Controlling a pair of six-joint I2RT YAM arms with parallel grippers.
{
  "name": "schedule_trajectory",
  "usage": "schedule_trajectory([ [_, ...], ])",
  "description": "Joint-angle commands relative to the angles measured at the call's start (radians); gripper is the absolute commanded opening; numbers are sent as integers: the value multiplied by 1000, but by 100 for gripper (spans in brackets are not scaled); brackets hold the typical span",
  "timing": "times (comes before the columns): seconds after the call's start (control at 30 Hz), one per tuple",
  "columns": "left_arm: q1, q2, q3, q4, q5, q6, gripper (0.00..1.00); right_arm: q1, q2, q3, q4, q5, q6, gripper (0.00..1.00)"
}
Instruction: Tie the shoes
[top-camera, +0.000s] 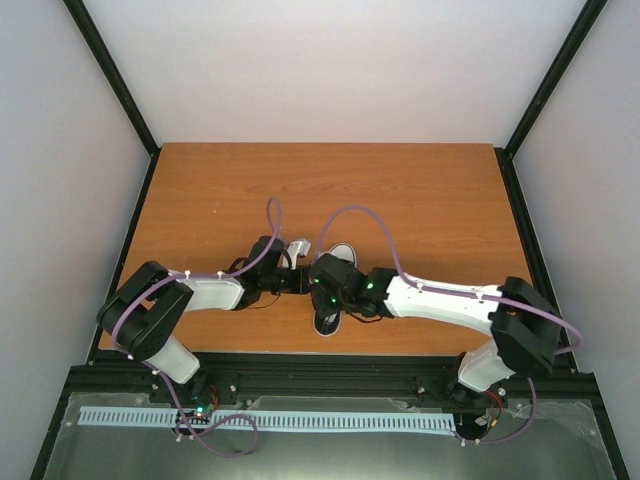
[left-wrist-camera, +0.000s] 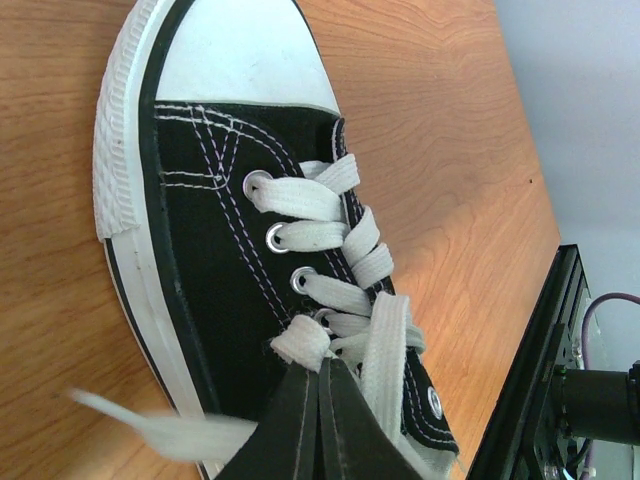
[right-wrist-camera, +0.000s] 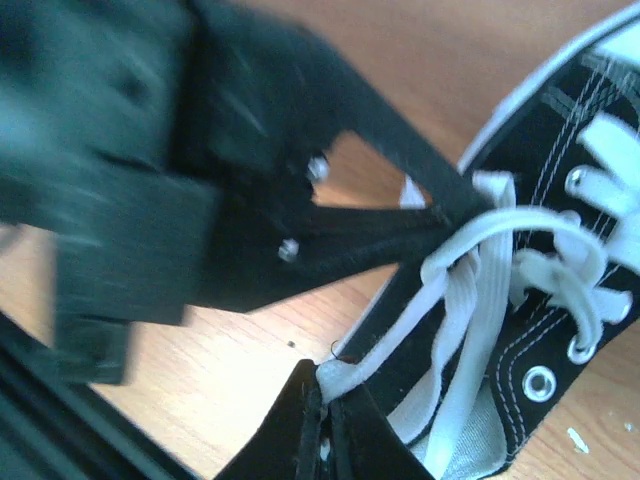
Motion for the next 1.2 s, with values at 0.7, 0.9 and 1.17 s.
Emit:
schedule_trajectory([
  [0.7,3,-45,-9,27,-72,-20,1,-270,-136,-105,64,-206,-80,3],
  [0.9,3,-36,2,31,-54,-22,1,-276,-142,-119,70,-217,-85,4],
  [1.17,3,-11,37,32,29,17,1,-286,-233,-116,17,-140,-130,56],
])
